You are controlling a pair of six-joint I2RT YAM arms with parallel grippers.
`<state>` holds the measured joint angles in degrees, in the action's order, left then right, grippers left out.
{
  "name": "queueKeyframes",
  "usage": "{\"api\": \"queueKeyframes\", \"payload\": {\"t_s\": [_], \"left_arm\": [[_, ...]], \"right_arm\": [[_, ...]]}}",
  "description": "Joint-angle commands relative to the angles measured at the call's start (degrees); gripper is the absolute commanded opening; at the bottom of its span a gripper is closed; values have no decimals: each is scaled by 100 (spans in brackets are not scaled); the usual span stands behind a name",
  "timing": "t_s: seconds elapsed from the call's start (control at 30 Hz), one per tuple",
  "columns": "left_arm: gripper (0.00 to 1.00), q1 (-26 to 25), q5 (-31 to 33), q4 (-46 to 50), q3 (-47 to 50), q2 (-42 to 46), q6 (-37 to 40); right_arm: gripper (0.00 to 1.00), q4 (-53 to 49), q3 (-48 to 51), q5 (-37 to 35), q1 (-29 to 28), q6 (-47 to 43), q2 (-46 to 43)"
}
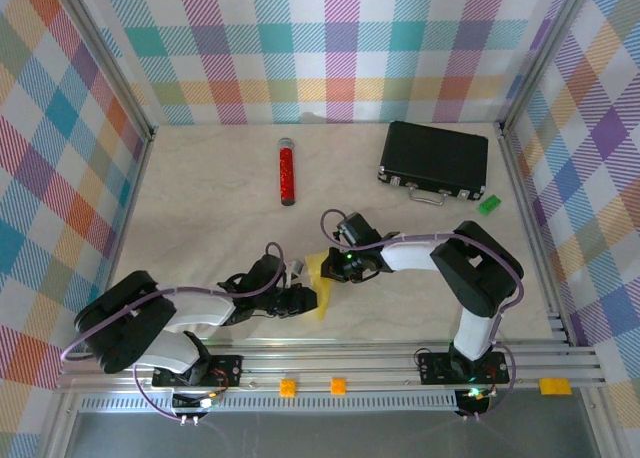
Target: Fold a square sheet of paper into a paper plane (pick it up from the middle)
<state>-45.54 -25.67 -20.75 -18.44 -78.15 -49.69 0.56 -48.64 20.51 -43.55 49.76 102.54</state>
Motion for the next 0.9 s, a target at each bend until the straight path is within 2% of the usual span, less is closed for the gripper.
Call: {"api": "queueKeyframes", "payload": {"t_s": [0.0, 0.17, 0.37, 0.53, 0.87], "left_arm": [[26, 38, -169, 676, -22, 400, 50], [33, 44, -146, 664, -98, 736, -183], [36, 39, -287, 493, -301, 275, -342], [29, 43, -411, -159, -299, -68, -638], [22, 43, -225, -184, -359, -115, -682]], "right_arm": [[6, -889, 139, -398, -44, -134, 108], [5, -882, 150, -416, -87, -96, 117], [6, -702, 262, -390, -114, 20, 88], [5, -697, 302, -375, -127, 26, 55], [5, -673, 305, -346, -145, 26, 120]]}}
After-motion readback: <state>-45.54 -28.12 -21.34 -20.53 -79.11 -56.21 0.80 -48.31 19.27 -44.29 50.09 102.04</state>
